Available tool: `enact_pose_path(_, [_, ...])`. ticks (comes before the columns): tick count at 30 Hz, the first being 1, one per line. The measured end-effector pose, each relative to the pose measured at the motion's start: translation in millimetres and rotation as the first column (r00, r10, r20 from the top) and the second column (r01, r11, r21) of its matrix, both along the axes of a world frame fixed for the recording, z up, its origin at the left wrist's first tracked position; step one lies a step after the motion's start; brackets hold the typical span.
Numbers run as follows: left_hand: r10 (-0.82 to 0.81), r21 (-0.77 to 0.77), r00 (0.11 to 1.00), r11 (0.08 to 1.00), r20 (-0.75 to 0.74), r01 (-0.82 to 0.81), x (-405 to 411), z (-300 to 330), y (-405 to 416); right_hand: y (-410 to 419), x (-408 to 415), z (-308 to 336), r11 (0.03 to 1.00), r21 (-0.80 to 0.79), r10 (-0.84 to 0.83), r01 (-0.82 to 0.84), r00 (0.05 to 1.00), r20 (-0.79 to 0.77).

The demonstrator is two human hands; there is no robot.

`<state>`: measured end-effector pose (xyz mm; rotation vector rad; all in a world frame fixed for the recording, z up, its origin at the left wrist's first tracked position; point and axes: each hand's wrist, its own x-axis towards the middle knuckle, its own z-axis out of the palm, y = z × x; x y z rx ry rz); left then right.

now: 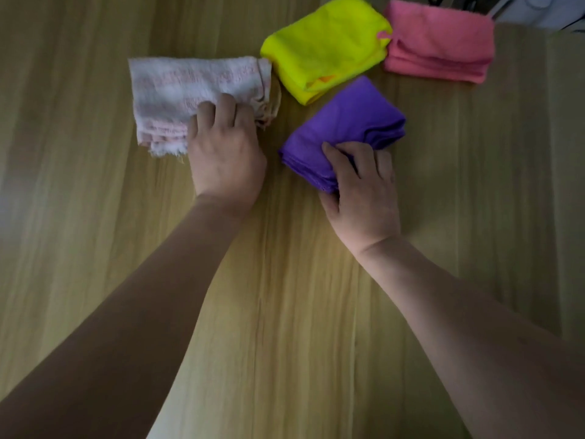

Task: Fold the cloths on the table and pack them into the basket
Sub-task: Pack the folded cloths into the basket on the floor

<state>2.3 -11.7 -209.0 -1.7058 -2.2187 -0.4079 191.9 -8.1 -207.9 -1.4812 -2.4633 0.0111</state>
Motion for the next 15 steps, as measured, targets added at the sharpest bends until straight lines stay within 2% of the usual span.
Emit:
enact_pose_path(4, [0.011, -0.060, 0.999, 0.998, 0.032, -0.009, 25.2, 6.9, -36.4, -25.9, 23.8, 4.9, 1.000, -0.005, 0.022, -0.022, 1.000, -0.005])
enact_pose_path(9, [0.017, -0.154, 0.985, 0.988, 0.172, 0.010, 78.0, 17.0, -85.6, -78.3, 85.5, 13.7, 0.999, -0.032, 0.010, -0.010, 1.000, -0.007])
enact_pose_path(15, [-0.136, -0.157, 0.925, 0.967, 0.356, 0.202, 179.4, 25.7, -125.8, -146.7, 182.8, 23.0, 0.987, -0.100, -0.122, 0.129, 0.990, 0.074])
